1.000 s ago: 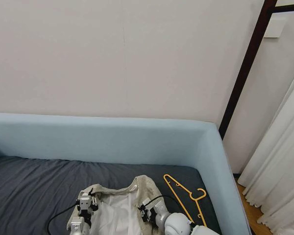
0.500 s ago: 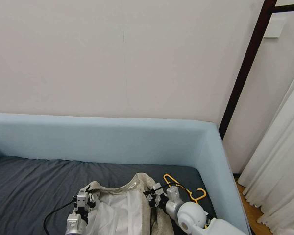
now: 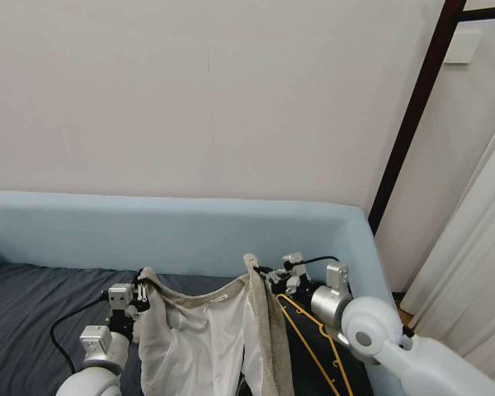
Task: Pick up the clothes from the sofa and hang them on the clothes hanger.
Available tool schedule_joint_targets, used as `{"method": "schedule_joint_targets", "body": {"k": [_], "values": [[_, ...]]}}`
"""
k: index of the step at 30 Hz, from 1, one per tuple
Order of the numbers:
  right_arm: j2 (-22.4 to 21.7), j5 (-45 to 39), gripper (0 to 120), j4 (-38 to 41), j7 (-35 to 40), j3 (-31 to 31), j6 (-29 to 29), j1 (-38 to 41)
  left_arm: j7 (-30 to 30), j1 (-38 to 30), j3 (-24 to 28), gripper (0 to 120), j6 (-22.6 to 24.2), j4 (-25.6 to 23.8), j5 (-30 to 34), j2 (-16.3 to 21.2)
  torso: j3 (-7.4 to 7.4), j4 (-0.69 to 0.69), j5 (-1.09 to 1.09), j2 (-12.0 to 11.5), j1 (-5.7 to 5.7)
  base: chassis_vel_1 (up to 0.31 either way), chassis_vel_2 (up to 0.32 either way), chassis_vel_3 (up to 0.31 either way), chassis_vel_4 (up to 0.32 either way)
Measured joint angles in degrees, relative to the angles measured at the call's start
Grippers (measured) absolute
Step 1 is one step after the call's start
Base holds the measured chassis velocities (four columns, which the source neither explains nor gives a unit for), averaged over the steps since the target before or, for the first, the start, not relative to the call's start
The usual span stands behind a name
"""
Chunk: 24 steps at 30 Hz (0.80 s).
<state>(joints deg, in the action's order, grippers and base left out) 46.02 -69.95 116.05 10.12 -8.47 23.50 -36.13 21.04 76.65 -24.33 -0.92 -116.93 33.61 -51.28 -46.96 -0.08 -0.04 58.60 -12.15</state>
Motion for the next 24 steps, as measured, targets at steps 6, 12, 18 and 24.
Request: {"method": "schedule_joint_targets", "body": {"k": [6, 12, 18, 24], "values": [[-1.4, -8.6, 0, 2.3, 1.9, 2.7, 1.3, 5.3, 2.2, 0.0, -5.1, 0, 3.8, -6.4, 4.9, 2.5, 0.00, 0.02, 0.00, 0.0, 0.00, 0.000, 0.000, 0.000, 0.000], [-2.2, -17.0, 0, 3.8, 5.8, 6.8, 2.5, 7.7, 5.3, 0.5, -12.6, 0, 8.6, -10.6, 8.6, 1.9, 0.00, 0.00, 0.00, 0.0, 0.00, 0.000, 0.000, 0.000, 0.000], [-3.0, -17.5, 0, 2.6, 5.4, 10.4, 2.6, 0.1, 7.5, 3.3, -16.4, 0, 10.9, -8.4, 7.4, -7.1, 0.01, 0.02, 0.01, 0.0, 0.00, 0.000, 0.000, 0.000, 0.000], [2.0, -11.5, 0, -5.8, 3.8, 7.3, 2.4, -5.1, 7.8, 1.8, -9.1, 0, 11.4, -0.7, 3.2, -16.1, 0.00, 0.00, 0.01, 0.0, 0.00, 0.000, 0.000, 0.000, 0.000]]}}
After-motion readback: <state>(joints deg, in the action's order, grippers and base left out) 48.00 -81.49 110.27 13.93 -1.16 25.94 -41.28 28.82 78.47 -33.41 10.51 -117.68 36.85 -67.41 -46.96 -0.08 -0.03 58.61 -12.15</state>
